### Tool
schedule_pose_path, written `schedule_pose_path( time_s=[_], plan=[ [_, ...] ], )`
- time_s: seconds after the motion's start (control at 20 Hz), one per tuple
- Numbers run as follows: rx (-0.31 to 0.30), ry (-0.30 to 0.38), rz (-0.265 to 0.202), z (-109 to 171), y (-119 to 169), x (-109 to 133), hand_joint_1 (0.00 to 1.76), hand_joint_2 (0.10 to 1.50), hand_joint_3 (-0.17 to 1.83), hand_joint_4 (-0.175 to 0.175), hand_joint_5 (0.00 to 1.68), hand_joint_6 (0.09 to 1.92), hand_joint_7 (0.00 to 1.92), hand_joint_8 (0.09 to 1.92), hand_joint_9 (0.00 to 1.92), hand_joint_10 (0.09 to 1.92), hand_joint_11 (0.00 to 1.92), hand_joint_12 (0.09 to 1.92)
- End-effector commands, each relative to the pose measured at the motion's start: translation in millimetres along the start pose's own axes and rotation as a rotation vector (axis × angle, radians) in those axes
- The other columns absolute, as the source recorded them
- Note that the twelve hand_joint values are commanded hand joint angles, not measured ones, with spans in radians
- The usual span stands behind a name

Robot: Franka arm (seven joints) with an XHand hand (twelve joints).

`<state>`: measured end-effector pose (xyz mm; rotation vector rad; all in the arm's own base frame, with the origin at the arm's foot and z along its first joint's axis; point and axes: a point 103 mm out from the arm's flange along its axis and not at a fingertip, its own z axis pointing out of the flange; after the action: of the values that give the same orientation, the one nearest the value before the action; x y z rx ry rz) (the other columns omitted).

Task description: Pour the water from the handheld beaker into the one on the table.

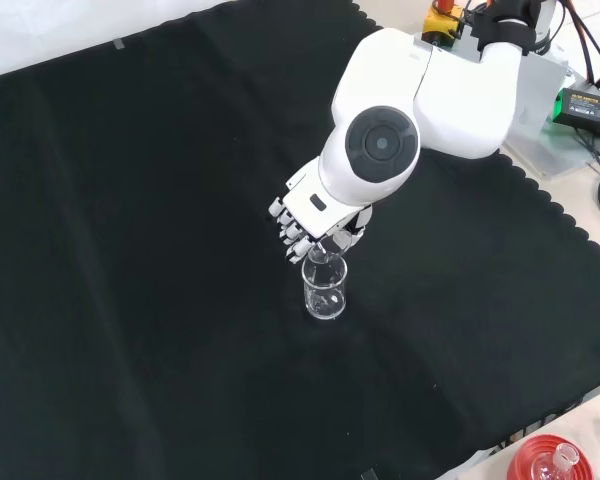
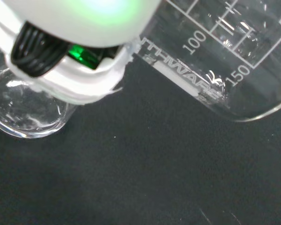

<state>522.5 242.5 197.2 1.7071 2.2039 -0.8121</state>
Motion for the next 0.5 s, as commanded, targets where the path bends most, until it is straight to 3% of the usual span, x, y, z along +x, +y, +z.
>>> schedule_pose_path(
  time_s=[0.05, 0.5],
  plan=[
    [-0.022, 0.048, 0.005, 13.5, -3.4, -23.1, 1.18, 0.60, 0.67, 0.073, 1.42, 0.41, 1.71, 0.09, 1.61, 0.09, 1.31, 0.76],
    [-0.111, 0.276, -0.011, 13.8, -11.7, -50.9, 1.18, 0.60, 0.68, 0.078, 1.41, 0.44, 1.71, 0.09, 1.61, 0.09, 1.31, 0.76]
  ],
)
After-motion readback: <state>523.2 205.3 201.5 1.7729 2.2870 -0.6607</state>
